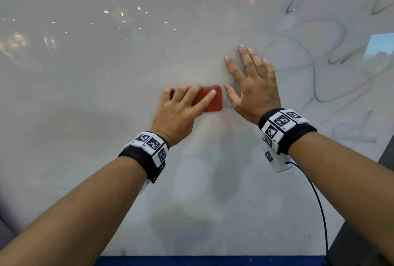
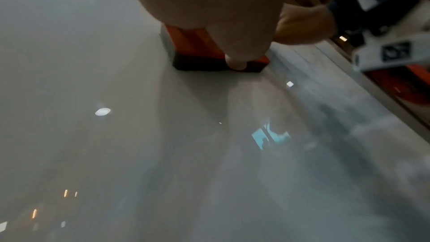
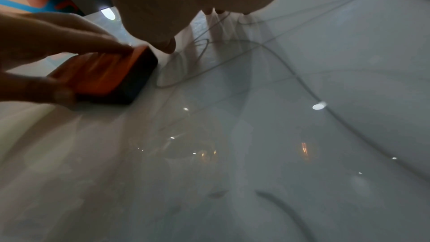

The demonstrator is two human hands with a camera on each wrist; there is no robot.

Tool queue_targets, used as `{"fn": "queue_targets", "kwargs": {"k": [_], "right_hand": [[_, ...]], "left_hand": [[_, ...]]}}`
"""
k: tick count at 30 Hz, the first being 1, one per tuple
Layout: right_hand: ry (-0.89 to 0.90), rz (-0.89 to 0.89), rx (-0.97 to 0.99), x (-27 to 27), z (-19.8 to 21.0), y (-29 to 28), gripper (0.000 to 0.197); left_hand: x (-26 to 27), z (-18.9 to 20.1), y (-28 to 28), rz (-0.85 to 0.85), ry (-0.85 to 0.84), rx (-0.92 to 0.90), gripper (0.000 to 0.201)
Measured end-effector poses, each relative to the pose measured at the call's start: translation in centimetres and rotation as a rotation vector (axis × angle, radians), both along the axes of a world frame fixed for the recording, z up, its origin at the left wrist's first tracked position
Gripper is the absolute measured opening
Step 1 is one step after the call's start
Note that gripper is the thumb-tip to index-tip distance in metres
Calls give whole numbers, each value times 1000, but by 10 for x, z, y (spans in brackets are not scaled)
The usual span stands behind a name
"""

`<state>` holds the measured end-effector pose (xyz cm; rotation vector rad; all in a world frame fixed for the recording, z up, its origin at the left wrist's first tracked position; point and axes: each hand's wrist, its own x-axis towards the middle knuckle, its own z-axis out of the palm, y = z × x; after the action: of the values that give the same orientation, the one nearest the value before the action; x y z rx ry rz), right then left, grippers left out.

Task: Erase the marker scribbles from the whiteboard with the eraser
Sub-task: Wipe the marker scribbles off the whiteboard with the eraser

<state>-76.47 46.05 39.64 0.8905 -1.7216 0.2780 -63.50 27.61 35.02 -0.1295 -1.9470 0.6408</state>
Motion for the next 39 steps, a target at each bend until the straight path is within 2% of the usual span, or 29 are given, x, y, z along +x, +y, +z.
{"fn": "queue_targets", "kwargs": {"k": [2, 4, 5, 9, 10, 14, 15, 16, 19, 20, 21, 24, 26, 28, 30, 31, 32, 34, 36, 38, 39], "right_hand": [[25, 1, 7, -1, 2, 2, 60], [48, 8, 1, -2, 6, 5, 59], [46, 17, -18, -3, 10, 7, 60], [-5, 40, -84, -5, 26, 13, 60], [-4, 37, -80, -6, 27, 13, 60], [-1, 27, -72, -8, 24, 12, 60], [2, 29, -77, -9, 23, 11, 59], [5, 32, -82, -9, 23, 11, 59], [12, 46, -82, -12, 23, 11, 58], [15, 47, -85, -12, 23, 11, 58], [17, 49, -90, -12, 22, 11, 58], [33, 58, -113, -12, 21, 9, 58], [45, 63, -128, -12, 20, 8, 59], [52, 70, -139, -13, 20, 9, 59], [51, 78, -142, -13, 20, 8, 58], [46, 83, -143, -13, 20, 8, 58], [37, 86, -142, -13, 20, 8, 58], [27, 84, -144, -13, 19, 8, 58], [31, 80, -148, -13, 19, 7, 59], [34, 84, -149, -13, 18, 7, 58], [35, 86, -151, -13, 18, 7, 58]], "left_hand": [[-1, 1, -6, -42, -118, -177, 66], [2, 10, -13, -41, -169, -272, 68], [4, 16, -14, -17, -137, -249, 67], [7, 33, -10, 46, 82, 55, 57], [6, 33, -9, 41, 78, 49, 57], [6, 36, -20, -25, -73, -225, 55], [7, 41, -23, -20, -64, -228, 54], [9, 46, -25, -4, -23, -168, 53], [12, 61, -25, 36, 162, 171, 59], [11, 62, -23, 36, 176, 192, 60], [9, 59, -21, 22, 152, 132, 60], [3, 50, -24, -32, -54, -212, 56], [6, 57, -28, -20, -77, -266, 50], [7, 68, -30, 5, 47, -109, 50], [11, 83, -31, 24, 194, 166, 55], [11, 88, -30, 36, 240, 247, 57], [10, 89, -27, 44, 250, 250, 56], [3, 79, -21, 24, 163, 55, 53], [-4, 65, -16, -17, 4, -166, 51], [-4, 62, -13, -34, -92, -262, 48], [-3, 65, -14, -31, -88, -274, 47]]}}
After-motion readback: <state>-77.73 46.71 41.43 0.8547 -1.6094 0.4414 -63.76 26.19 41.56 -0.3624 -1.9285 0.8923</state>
